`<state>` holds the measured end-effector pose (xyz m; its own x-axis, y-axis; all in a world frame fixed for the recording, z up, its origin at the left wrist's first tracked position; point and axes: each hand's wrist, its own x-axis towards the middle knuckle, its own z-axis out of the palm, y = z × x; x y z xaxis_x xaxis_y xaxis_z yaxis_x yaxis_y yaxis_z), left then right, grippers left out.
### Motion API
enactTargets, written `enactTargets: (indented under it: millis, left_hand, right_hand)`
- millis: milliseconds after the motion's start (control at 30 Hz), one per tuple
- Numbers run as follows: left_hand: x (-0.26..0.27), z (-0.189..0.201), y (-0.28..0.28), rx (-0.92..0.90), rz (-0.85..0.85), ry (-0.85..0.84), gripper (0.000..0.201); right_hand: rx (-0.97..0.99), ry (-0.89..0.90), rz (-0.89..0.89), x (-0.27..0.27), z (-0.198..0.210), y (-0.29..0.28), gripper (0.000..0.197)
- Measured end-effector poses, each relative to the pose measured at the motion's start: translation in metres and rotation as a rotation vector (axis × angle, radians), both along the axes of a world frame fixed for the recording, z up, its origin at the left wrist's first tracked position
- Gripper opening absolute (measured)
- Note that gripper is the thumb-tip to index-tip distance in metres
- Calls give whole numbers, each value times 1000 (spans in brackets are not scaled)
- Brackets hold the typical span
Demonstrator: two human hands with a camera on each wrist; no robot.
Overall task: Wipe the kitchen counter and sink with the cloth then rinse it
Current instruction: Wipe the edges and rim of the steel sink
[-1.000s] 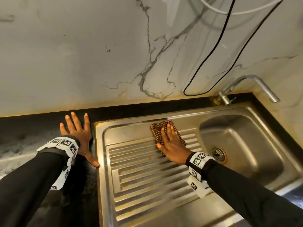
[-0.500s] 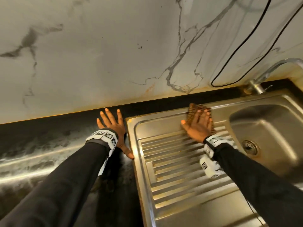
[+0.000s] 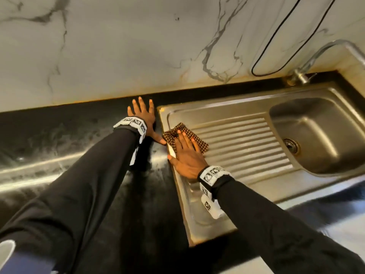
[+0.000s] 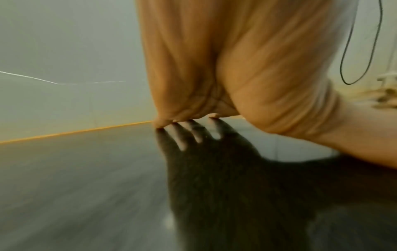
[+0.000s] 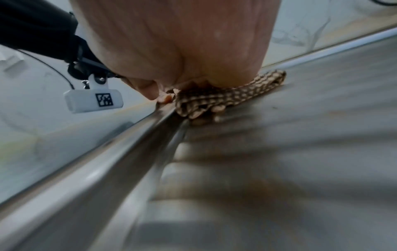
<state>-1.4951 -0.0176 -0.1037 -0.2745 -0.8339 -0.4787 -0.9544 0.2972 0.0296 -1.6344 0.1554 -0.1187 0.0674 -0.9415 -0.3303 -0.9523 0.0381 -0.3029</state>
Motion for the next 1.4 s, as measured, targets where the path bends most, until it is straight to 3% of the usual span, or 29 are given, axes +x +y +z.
enactTargets:
  millis: [133, 300, 400, 567, 700, 867, 933, 1000, 1133, 1233, 1300, 1400]
  left_hand:
    - [22, -9, 54, 21, 5, 41, 138]
    - [29, -13, 145, 52, -13, 114, 118]
    - [25, -10, 201, 64, -9, 140, 105]
    - [7, -25, 302, -31, 161, 257, 88]
    - [-48, -25, 364, -103, 281, 380, 84]
    - [-161, -29, 417, -304, 110, 576, 75]
    - [-211, -29, 422, -288, 95, 599, 72]
    - [-266, -27, 428, -257, 83, 626, 74]
    - [-340, -17, 433, -209, 118, 709, 70]
    - [-366, -21, 426, -254, 157, 697, 68]
    - [-381, -32, 423, -297, 138, 640, 70]
    - [-404, -44, 424, -324, 74, 490, 79]
  right_hand:
    - [-20, 23, 43, 2, 12, 104, 72]
    - [-18, 95, 177, 0, 27, 223, 71]
    - [-65, 149, 271, -18, 36, 252, 63]
    - [-120, 200, 404, -74, 38, 274, 58]
    - [-70, 187, 212, -146, 33, 294, 64]
    - [-186, 206, -147, -260, 22, 319, 64]
    - [-207, 240, -205, -295, 19, 326, 67]
    - [-213, 163, -233, -319, 11, 334, 74]
    - [-263, 73, -211, -323, -6, 337, 69]
    - [-298, 65, -63, -339, -7, 336, 61]
    - [-338, 88, -27, -379, -8, 339, 62]
    - [-338, 81, -299, -485, -5, 352, 72]
